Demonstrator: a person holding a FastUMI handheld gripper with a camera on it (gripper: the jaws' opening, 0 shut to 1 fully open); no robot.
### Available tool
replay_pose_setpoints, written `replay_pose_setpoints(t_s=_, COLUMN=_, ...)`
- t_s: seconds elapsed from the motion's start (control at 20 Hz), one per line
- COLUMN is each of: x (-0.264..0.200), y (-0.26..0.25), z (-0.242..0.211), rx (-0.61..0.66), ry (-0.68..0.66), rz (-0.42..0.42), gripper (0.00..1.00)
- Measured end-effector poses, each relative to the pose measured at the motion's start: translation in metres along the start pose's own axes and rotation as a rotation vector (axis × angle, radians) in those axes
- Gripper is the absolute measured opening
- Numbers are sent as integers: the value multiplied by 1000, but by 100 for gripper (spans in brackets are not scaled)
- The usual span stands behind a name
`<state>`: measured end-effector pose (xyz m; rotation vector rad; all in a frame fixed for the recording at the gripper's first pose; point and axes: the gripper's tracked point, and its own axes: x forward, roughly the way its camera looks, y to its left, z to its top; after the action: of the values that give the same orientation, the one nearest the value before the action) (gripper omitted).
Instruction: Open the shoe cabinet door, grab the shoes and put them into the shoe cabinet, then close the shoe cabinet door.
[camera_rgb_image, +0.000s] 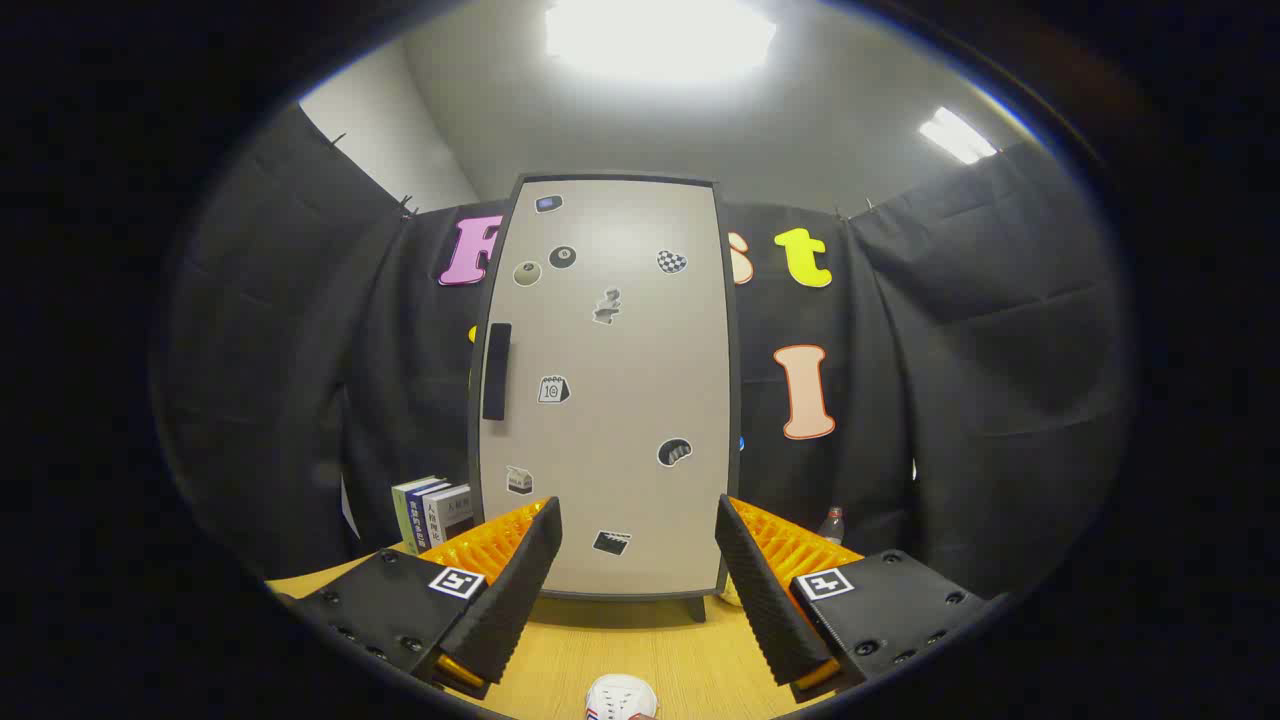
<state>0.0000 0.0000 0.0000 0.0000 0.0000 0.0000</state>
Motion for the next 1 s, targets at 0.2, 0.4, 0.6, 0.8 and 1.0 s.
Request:
replay_pose_setpoints(t_s=0.2, x=2, y=5, z=1, rx=-7, ry=3, rz=6, gripper=97)
replay_pose_setpoints(t_s=0.4, x=6, y=10, z=2, rx=-14, ry=7, rz=10, gripper=97)
replay_pose_setpoints(t_s=0.6, x=9, y=17, z=1, rx=-13, ry=16, rz=13, gripper=97)
replay_pose_setpoints(t_s=0.8, x=13, y=29, z=-2, rx=-18, ry=26, rz=25, gripper=97)
replay_pose_setpoints(t_s=1.0, x=27, y=41, z=6, rx=-14, ry=22, rz=38, gripper=97)
